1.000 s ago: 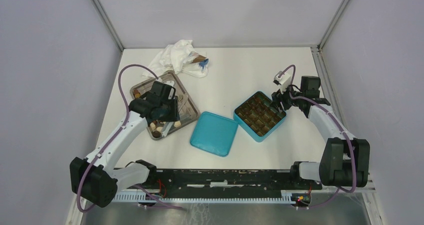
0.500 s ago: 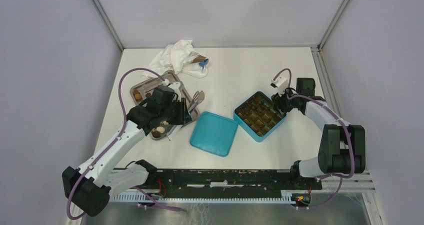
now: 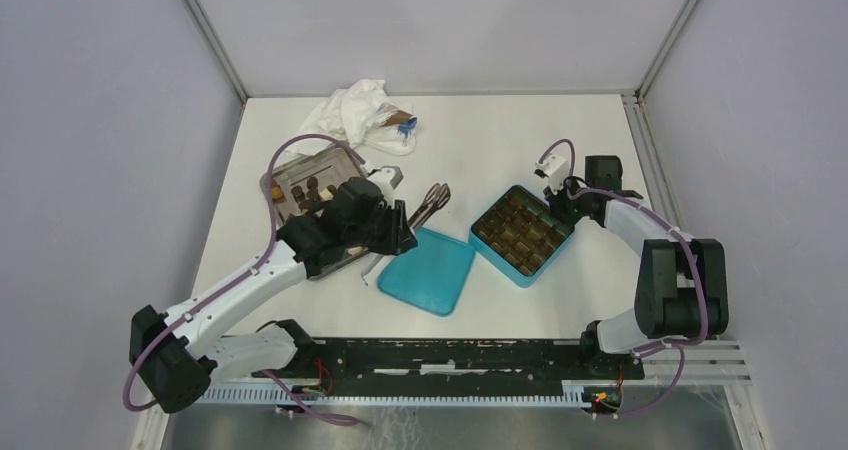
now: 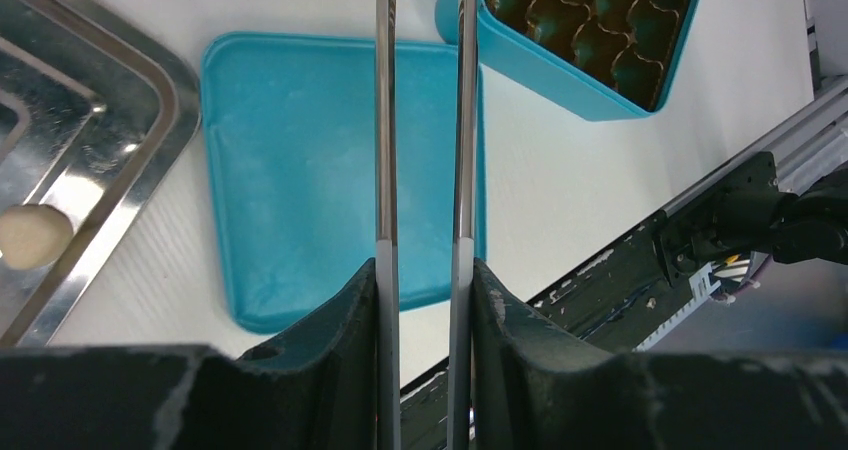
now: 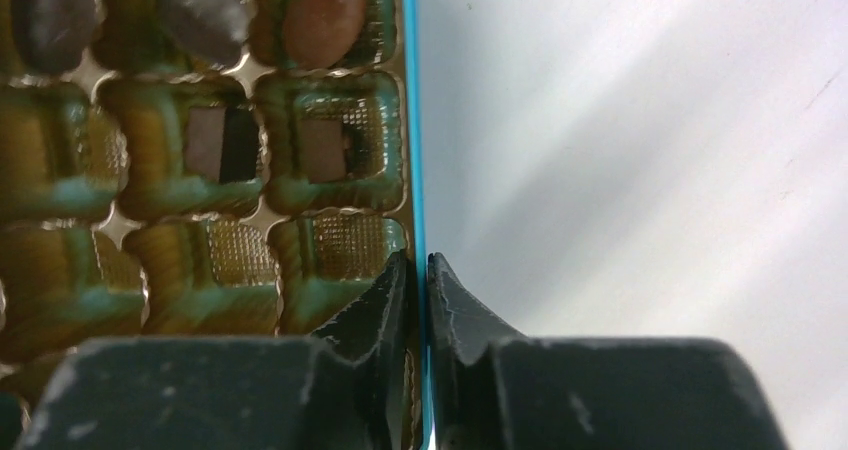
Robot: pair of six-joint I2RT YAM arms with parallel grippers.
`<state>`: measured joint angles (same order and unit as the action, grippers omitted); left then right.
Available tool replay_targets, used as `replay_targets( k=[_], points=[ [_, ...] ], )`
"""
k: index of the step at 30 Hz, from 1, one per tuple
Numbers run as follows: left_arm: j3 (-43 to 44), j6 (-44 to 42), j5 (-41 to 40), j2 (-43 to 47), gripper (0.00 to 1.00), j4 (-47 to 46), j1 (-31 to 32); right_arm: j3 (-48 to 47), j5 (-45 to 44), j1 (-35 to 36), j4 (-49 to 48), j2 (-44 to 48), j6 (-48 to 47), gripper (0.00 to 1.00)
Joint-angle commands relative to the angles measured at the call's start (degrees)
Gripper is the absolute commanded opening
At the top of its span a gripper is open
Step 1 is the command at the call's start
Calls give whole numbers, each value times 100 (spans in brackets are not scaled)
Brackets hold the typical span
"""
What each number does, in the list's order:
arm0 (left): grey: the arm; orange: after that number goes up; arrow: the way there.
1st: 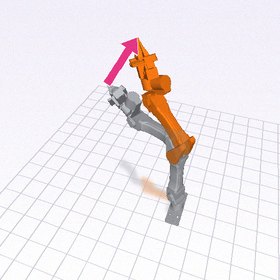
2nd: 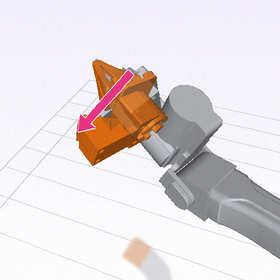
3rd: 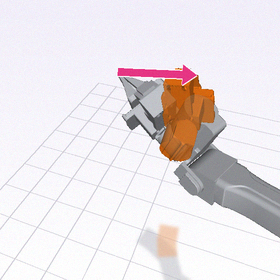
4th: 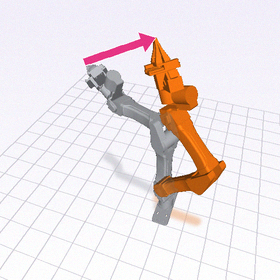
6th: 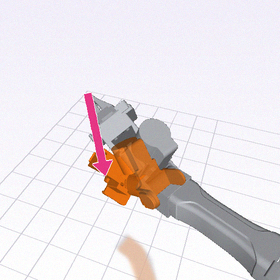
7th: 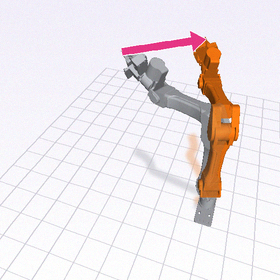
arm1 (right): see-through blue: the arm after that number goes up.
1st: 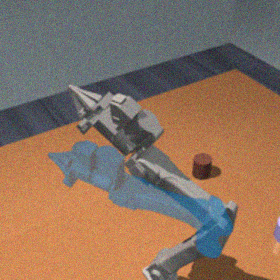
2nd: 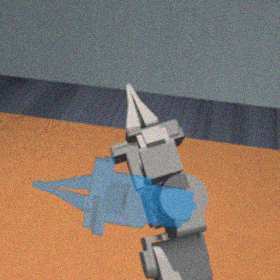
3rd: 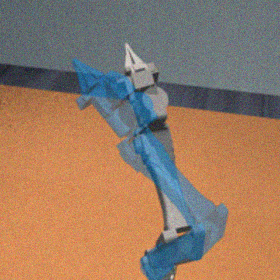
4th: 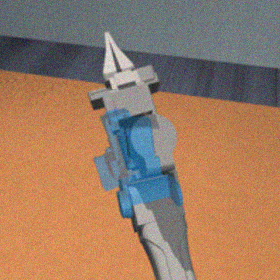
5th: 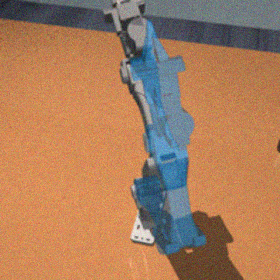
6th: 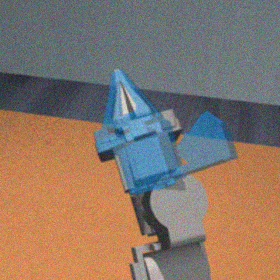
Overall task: Pack the chocolate
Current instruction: Pick up the packing box from the center of the board.
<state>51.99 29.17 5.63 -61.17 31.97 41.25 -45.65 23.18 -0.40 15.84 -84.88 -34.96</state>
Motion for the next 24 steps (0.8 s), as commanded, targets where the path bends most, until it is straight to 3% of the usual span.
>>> replay_targets(
  k=[1,4,17,24],
  points=[
    [188,307,-235,-185,2,-723,328,-147,-164,6,-214,108,-29,7],
    [259,326,-331,-348,2,-866,554,-41,-148,9,-344,380,18,0],
    [484,39,-724,-656,2,-1363,1286,807,-327,12,-1449,2335,-23,0],
    [635,-163,-857,-901,2,-1608,1631,920,-202,6,-1618,2541,6,0]
  ],
)
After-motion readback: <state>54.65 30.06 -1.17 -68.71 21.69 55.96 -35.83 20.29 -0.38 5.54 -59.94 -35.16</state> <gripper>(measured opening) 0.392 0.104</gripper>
